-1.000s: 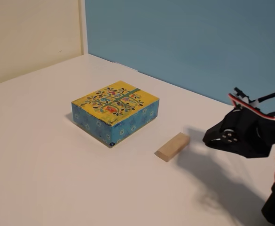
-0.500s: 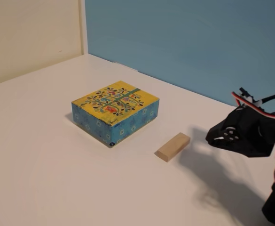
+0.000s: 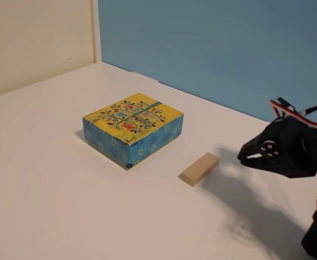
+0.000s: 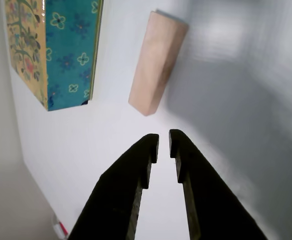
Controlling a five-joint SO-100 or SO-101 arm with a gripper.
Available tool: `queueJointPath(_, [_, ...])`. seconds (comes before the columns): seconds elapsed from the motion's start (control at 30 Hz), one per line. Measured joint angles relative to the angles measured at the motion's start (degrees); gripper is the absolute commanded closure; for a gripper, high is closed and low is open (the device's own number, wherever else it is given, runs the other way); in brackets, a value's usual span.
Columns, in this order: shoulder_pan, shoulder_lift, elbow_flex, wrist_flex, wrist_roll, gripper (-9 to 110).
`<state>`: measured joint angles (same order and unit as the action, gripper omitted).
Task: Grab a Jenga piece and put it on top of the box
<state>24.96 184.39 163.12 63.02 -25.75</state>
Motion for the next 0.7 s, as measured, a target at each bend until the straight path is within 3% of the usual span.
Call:
queueJointPath(0.37, [-1.58, -1.58, -6.06, 1.23, 2.55, 91])
queueJointPath(0.7, [-4.83, -16.70, -14.85, 1.23, 2.90, 88])
